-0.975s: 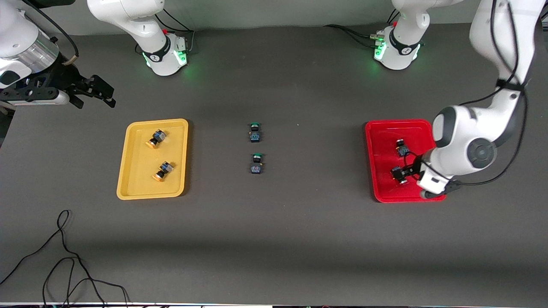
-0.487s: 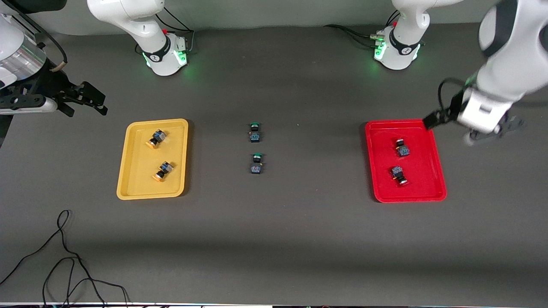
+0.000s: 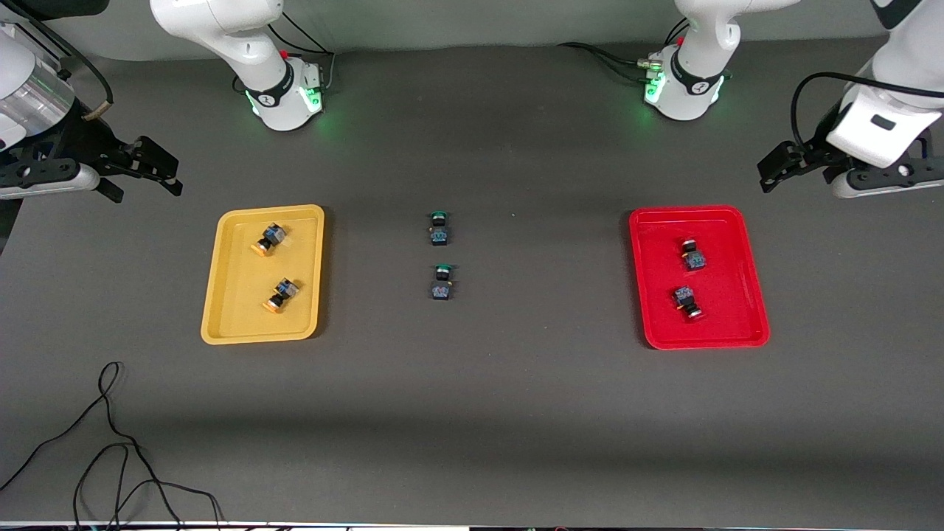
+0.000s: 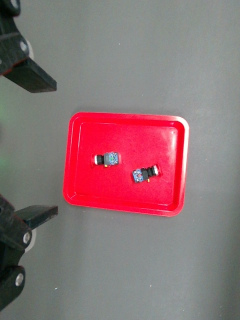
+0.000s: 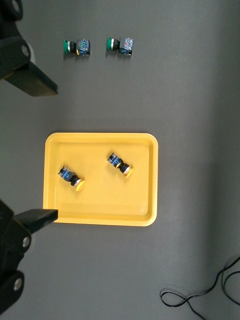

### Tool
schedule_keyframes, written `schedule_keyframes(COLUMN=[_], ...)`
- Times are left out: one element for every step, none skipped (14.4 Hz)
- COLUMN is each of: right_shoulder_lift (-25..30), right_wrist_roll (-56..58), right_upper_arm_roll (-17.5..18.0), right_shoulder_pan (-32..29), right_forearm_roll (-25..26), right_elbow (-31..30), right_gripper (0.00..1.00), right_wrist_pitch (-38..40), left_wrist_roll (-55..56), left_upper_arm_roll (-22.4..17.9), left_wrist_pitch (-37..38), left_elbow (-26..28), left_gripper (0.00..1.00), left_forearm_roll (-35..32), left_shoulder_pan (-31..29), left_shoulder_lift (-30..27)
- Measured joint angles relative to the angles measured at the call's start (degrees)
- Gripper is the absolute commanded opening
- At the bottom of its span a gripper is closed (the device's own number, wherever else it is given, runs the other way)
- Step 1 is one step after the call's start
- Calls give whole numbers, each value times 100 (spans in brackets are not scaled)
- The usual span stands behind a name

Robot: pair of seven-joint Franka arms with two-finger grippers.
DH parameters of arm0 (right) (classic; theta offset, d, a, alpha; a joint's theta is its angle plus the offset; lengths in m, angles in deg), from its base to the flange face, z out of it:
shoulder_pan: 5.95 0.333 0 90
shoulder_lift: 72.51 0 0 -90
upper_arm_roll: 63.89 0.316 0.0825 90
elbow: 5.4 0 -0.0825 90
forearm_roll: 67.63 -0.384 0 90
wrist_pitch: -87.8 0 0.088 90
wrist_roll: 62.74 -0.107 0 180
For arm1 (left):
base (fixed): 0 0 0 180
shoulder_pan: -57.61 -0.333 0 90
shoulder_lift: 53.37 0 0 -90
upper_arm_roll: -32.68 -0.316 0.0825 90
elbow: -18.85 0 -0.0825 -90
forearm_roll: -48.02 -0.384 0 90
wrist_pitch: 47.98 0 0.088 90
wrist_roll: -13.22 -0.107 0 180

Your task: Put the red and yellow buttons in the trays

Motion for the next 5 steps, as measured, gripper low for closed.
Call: schedule_keyframes(right_shoulder_lift=[-15,-31,-50,-74,-97], right_wrist_roll=[8,9,9,10,11], right_upper_arm_roll=[-1,-1,-2,-2,-2], right_shoulder_pan=[0,0,0,0,0], right_forearm_roll=[0,0,0,4,18], right_elbow=[23,39,40,41,48], right_gripper=[100,100,100,100,100], right_wrist_pitch=[58,114,123,125,125], left_wrist_roll=[-40,-128,-216,-266,-281], left_upper_arm_roll=[-347,-529,-593,-602,-572], left_wrist_pitch=[4,5,5,5,5], left_elbow=[-1,-1,-1,-3,-9], left_gripper=[100,100,100,100,100], left_forearm_roll=[-22,-73,-134,-172,-195], left_shoulder_pan=[309,451,478,471,438], left_shoulder_lift=[0,3,7,13,25])
